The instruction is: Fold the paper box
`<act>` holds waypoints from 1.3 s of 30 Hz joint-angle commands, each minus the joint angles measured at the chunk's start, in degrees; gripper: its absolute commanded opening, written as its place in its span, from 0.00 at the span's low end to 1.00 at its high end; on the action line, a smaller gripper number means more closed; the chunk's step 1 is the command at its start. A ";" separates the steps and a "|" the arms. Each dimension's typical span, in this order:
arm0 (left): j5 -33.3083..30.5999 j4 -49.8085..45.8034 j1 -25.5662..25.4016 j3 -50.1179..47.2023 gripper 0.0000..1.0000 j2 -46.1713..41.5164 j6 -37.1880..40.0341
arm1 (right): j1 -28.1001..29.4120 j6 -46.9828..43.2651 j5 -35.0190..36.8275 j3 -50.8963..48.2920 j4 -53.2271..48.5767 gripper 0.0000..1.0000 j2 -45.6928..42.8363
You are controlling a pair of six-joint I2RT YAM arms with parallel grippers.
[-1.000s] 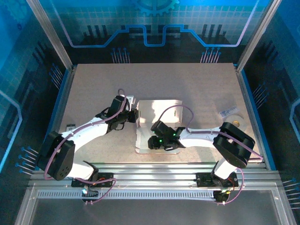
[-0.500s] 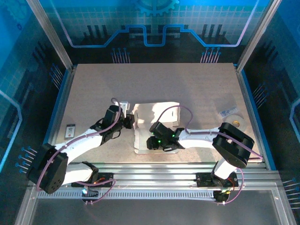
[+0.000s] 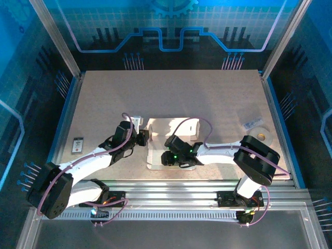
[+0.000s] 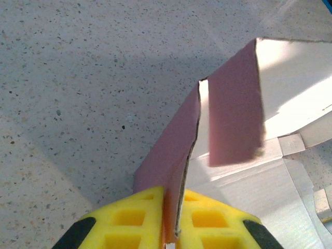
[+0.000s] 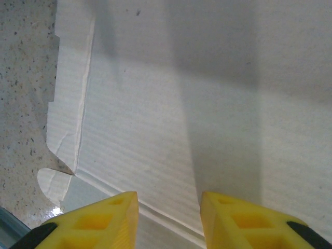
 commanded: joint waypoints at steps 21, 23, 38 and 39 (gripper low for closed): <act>2.53 1.46 -0.60 -0.87 0.12 2.06 -1.71 | 1.77 -0.35 -0.24 1.58 -0.32 0.38 2.49; 3.04 2.54 -0.64 -1.74 0.13 2.10 -1.87 | 1.73 -0.75 -0.53 1.95 -0.57 0.38 2.61; 2.42 2.76 -0.66 -2.89 0.13 1.49 -1.31 | 1.74 -2.95 0.27 3.04 -2.42 0.39 0.89; 2.32 2.79 -0.60 -2.87 0.13 1.53 -1.33 | 1.76 -3.55 0.08 3.31 -2.54 0.39 0.61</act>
